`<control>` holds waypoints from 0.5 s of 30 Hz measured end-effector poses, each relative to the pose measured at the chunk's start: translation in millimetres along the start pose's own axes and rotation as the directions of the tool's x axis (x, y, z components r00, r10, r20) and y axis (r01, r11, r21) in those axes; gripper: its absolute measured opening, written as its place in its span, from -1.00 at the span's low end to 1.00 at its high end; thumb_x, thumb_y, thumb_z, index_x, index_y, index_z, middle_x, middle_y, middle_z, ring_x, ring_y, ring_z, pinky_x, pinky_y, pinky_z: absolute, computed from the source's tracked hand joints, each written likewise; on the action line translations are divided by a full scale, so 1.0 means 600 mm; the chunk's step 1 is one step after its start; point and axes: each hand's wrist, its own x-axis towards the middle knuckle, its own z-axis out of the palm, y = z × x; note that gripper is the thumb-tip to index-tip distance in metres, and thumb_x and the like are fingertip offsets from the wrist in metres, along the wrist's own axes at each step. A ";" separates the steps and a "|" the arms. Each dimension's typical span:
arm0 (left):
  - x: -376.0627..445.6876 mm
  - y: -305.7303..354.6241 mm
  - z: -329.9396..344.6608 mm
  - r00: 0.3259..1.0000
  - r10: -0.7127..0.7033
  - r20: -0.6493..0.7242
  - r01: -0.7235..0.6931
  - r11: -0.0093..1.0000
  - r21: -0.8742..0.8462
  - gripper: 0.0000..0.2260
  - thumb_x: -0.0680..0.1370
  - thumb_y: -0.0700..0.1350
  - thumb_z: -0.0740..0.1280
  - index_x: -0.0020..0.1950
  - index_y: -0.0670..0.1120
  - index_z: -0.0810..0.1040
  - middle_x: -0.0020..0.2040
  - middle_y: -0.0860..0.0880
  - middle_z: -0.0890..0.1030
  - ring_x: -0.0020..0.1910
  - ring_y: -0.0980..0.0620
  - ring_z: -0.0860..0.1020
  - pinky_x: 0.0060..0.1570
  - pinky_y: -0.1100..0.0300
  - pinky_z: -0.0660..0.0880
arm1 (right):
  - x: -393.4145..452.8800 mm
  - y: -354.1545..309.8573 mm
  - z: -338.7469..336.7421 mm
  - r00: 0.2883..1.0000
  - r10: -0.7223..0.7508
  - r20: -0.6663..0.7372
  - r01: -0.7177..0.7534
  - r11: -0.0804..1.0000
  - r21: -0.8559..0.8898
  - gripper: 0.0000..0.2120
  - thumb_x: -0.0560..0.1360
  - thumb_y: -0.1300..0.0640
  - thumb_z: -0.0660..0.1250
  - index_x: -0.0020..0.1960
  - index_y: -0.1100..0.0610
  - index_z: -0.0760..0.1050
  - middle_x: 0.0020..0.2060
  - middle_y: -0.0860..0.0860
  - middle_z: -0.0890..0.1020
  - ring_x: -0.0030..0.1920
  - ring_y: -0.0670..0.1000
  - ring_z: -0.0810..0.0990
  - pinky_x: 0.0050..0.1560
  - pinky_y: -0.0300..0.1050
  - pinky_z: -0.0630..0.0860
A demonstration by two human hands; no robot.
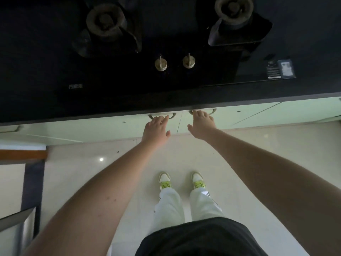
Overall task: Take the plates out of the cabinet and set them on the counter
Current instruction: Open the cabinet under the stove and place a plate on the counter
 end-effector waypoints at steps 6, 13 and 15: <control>-0.044 0.011 0.003 0.997 -0.025 0.069 0.030 0.998 -0.063 -0.49 0.60 0.06 0.19 0.53 -0.02 0.19 0.40 -0.11 0.37 0.40 -0.12 0.32 0.18 -0.08 0.45 | -0.044 0.011 0.008 0.999 -0.019 0.040 0.021 0.999 -0.036 -0.34 0.56 -0.12 0.20 0.51 0.19 0.09 0.45 0.12 0.28 0.44 0.14 0.25 0.35 0.12 0.31; -0.182 0.003 0.065 0.997 0.008 0.083 0.006 0.984 -0.177 -0.49 0.60 0.01 0.23 0.50 -0.10 0.19 0.53 -0.12 0.21 0.55 -0.09 0.05 0.31 -0.08 0.43 | -0.183 0.052 0.094 0.998 -0.041 0.046 0.051 0.972 -0.230 -0.15 0.45 -0.42 0.11 0.48 0.19 0.14 0.39 0.13 0.32 0.33 0.13 0.36 0.24 0.01 0.43; -0.219 -0.005 0.085 0.993 -0.015 0.119 0.035 0.985 -0.168 -0.47 0.59 0.10 0.21 0.48 -0.12 0.20 0.53 -0.13 0.19 0.57 -0.09 0.00 0.30 -0.10 0.43 | -0.214 0.075 0.115 0.998 -0.031 0.046 0.039 0.978 -0.203 -0.17 0.47 -0.42 0.05 0.47 0.18 0.14 0.43 0.13 0.28 0.41 0.14 0.29 0.28 0.05 0.41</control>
